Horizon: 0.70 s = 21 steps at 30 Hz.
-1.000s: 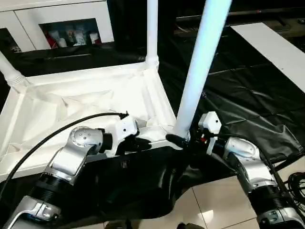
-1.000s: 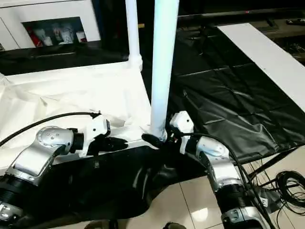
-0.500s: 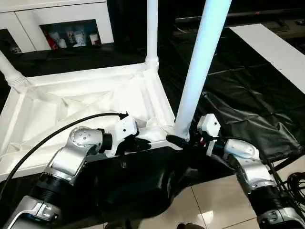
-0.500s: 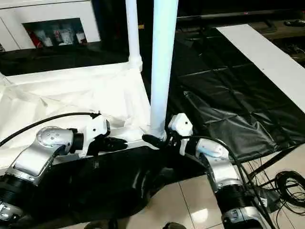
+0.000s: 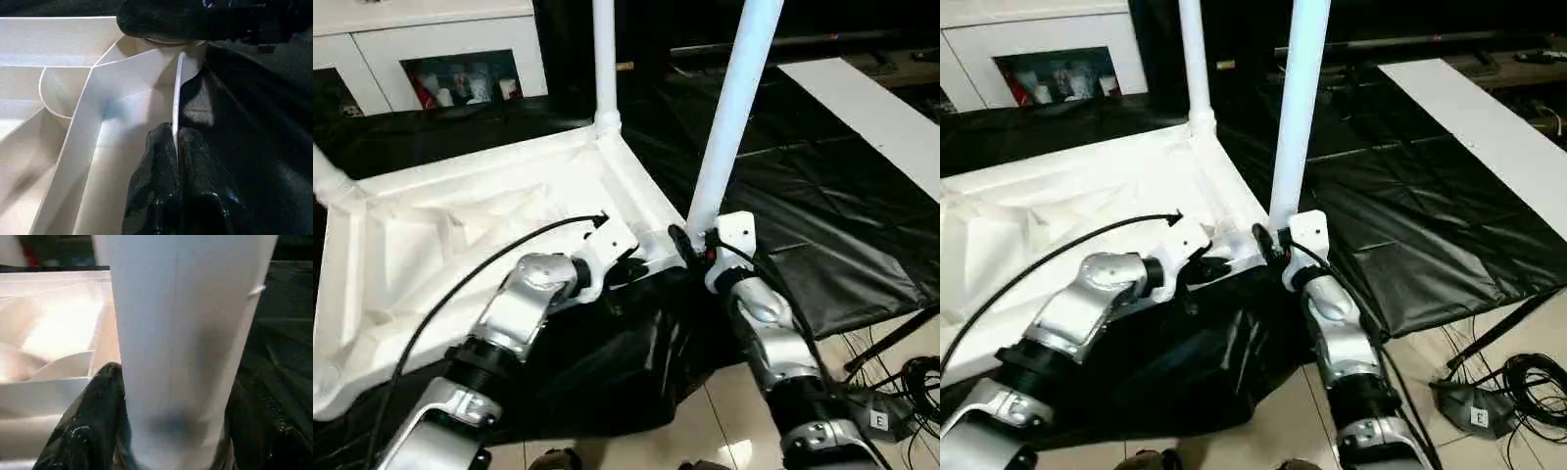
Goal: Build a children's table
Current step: Rotate leg to tighten
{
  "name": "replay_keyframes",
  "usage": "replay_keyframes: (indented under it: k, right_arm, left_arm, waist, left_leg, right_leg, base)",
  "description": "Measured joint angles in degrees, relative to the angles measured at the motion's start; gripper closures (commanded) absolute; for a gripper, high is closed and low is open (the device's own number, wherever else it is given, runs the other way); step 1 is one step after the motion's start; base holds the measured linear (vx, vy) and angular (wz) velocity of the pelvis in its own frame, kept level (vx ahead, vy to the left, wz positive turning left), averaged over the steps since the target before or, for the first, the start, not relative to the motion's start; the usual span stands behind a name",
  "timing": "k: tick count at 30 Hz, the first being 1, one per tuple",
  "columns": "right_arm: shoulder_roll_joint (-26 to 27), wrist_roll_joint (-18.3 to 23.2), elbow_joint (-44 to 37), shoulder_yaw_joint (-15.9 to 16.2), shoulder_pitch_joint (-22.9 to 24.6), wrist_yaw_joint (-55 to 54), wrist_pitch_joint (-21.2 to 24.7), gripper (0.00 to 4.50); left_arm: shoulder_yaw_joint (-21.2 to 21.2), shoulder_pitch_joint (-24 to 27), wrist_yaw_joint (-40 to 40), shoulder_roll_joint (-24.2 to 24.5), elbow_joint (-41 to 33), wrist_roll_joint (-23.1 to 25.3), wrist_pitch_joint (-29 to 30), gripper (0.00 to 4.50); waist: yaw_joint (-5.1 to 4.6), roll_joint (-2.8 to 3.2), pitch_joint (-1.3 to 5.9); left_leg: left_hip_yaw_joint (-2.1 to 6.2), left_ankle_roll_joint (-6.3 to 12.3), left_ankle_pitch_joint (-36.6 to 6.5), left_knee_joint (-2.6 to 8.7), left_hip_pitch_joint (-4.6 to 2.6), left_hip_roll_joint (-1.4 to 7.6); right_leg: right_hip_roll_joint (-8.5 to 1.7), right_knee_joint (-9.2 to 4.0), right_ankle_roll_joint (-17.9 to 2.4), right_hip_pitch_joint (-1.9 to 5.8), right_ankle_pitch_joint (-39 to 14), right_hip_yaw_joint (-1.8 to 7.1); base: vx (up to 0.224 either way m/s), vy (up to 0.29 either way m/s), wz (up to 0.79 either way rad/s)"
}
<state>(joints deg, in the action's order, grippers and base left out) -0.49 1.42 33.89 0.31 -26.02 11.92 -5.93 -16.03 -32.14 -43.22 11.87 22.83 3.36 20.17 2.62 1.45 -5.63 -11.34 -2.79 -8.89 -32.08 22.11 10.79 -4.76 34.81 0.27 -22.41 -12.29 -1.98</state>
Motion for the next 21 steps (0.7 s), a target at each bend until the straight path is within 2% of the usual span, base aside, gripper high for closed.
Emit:
replay_keyframes:
  k: [5,6,8,11,15,18,21]
  right_arm:
    - [1.2,-1.6,3.2,-0.6,-3.3,-4.0,1.8,1.94]
    - [1.2,-1.6,3.2,-0.6,-3.3,-4.0,1.8,1.59]
    - [1.4,-1.3,2.8,-0.7,-3.1,-3.9,1.8,1.24]
    - [3.0,0.3,1.7,-0.6,-2.4,-1.7,0.6,1.07]
    - [2.4,0.2,1.2,0.1,-1.7,0.8,-1.7,0.72]
    - [-0.2,0.5,0.9,1.3,-0.8,5.9,-4.2,0.72]
    - [-4.9,2.5,-1.7,2.5,0.9,15.4,-5.9,0.72]
  left_arm:
    - [0.8,-1.2,2.5,-2.0,1.2,0.5,2.4,4.50]
    - [0.9,-1.2,2.5,-2.1,1.2,0.5,2.5,4.50]
    - [1.0,-1.2,2.7,-2.1,1.2,0.7,2.4,4.50]
    - [1.7,-1.7,3.3,-1.1,1.6,0.9,1.8,4.50]
    - [1.5,-1.0,1.6,0.3,0.5,0.7,-0.7,4.50]
    - [1.5,0.3,-0.4,2.0,-1.0,0.7,-2.4,4.50]
    - [1.5,2.1,-4.9,4.9,-3.3,-0.8,-4.4,4.50]
  waist:
    - [-0.50,-0.36,0.11]
    - [-0.51,-0.35,0.12]
    - [-0.60,-0.35,0.12]
    - [-1.24,-0.44,0.08]
    - [-1.34,-0.47,0.06]
    - [-1.12,-0.37,0.00]
    - [-0.77,-0.26,-0.04]
  left_leg:
    - [0.00,0.00,0.0,0.26,-0.06,-0.04]
    - [0.00,0.00,0.0,0.37,-0.06,-0.04]
    - [0.00,0.00,0.0,0.46,-0.05,-0.04]
    - [0.01,0.00,0.0,0.45,-0.03,-0.05]
    - [-0.02,0.00,0.0,0.45,0.25,-0.05]
    - [-0.05,0.00,0.0,0.58,0.24,0.00]
    - [-0.05,0.00,0.0,0.83,0.23,0.13]
  right_leg:
    - [-0.05,-0.33,0.0,0.06,0.0,-0.09]
    - [-0.05,-0.50,0.0,0.10,0.0,-0.12]
    - [-0.05,-0.75,0.0,0.15,0.0,-0.16]
    - [-0.08,-0.84,0.0,0.00,0.0,-0.17]
    - [-0.13,-0.85,0.0,-0.51,0.5,-0.19]
    - [-0.13,-0.80,-0.1,-0.66,0.9,-0.25]
    - [-0.03,-0.73,0.0,-0.77,0.9,-0.37]
  base:
    - [0.000,0.000,0.00]
    - [0.000,0.000,0.00]
    - [0.000,0.000,0.00]
    - [0.000,0.000,0.00]
    - [0.000,0.000,0.00]
    - [0.000,0.000,0.00]
    - [0.000,0.000,0.00]
